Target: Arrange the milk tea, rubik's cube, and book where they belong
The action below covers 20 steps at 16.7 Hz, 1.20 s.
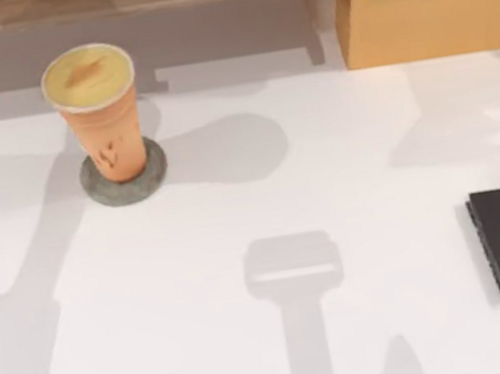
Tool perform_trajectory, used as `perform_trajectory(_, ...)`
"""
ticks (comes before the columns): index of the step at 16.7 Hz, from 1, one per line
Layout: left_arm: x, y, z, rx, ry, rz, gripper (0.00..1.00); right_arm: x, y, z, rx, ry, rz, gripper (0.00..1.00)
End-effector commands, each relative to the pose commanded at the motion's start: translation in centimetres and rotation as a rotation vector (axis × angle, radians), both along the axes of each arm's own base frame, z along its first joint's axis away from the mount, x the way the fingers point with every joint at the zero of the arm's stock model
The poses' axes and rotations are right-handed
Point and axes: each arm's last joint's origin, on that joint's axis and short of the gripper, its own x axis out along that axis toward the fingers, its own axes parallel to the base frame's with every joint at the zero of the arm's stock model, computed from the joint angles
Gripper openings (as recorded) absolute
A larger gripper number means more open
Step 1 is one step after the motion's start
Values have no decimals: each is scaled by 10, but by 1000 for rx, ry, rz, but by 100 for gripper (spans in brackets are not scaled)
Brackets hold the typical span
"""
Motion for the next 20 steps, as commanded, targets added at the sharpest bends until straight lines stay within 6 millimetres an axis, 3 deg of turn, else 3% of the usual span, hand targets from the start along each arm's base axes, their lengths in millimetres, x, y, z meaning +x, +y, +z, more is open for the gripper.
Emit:
perform_trajectory(2,0,30,11,51,-101,108,0,0,0,0,0,0,0,100)
perform_trajectory(4,1,45,16,72,-153,168,0,0,0,0,0,0,0,100)
perform_trajectory(12,7,46,20,84,-164,173,0,0,0,0,0,0,0,100)
perform_trajectory(20,64,46,35,130,-196,173,0,0,0,0,0,0,0,100)
